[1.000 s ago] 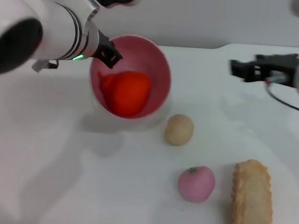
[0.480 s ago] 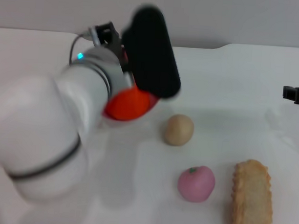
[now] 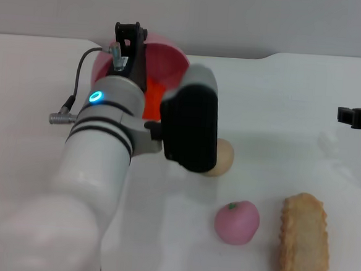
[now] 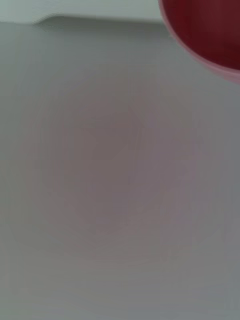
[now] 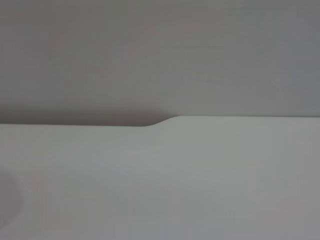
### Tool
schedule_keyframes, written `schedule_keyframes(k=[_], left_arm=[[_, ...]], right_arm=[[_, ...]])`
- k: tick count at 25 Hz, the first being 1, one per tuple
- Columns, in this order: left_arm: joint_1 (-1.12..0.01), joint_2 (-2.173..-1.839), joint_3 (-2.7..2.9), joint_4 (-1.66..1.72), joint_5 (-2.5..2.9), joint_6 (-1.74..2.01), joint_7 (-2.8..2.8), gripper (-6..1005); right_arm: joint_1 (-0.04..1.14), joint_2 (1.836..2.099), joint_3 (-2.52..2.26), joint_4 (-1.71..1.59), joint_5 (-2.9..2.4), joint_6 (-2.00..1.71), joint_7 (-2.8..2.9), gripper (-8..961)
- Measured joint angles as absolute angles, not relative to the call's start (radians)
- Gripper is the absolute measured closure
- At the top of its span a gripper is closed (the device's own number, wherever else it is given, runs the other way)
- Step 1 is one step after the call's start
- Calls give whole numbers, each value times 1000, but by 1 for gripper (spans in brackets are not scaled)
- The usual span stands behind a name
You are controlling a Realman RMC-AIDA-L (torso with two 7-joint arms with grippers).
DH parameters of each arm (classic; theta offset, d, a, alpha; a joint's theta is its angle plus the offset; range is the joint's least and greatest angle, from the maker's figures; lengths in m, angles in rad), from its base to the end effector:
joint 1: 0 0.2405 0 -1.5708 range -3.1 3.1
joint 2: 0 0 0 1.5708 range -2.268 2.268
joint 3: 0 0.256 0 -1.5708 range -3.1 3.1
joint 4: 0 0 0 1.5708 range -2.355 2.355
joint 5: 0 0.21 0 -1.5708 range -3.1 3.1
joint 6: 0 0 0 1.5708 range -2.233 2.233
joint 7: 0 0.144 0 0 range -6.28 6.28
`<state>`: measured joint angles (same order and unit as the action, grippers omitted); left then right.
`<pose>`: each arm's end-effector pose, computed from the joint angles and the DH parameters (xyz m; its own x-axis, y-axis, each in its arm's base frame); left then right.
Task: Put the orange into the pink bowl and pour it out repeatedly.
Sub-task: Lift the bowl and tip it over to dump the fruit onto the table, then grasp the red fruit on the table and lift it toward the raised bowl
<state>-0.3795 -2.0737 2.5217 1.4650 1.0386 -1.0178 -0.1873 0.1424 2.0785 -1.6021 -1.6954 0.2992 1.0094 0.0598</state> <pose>-0.1180 0.3131 -0.0714 0.7631 -0.0633 -0.6431 -0.6402 -0.2095 -0.7391 0.2266 0.3332 0.0376 0.5317 -0.7156 -0.4530 -0.7357 -0.1254 -0.6656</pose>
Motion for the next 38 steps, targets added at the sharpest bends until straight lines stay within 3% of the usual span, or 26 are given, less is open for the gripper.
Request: schedule_keyframes(k=[10, 26, 38], left_arm=[[-368, -2076, 2617, 1296, 1382, -1030, -324, 957], [-379, -2079, 2628, 1256, 1512, -1007, -422, 957], [-387, -2072, 2320, 1641, 746, -1115, -420, 956]], right_arm=[[140, 2078, -1613, -1684, 299, 1009, 60, 363], [144, 2077, -1623, -1674, 299, 1001, 60, 352], [189, 2074, -1810, -1716, 331, 874, 49, 344]])
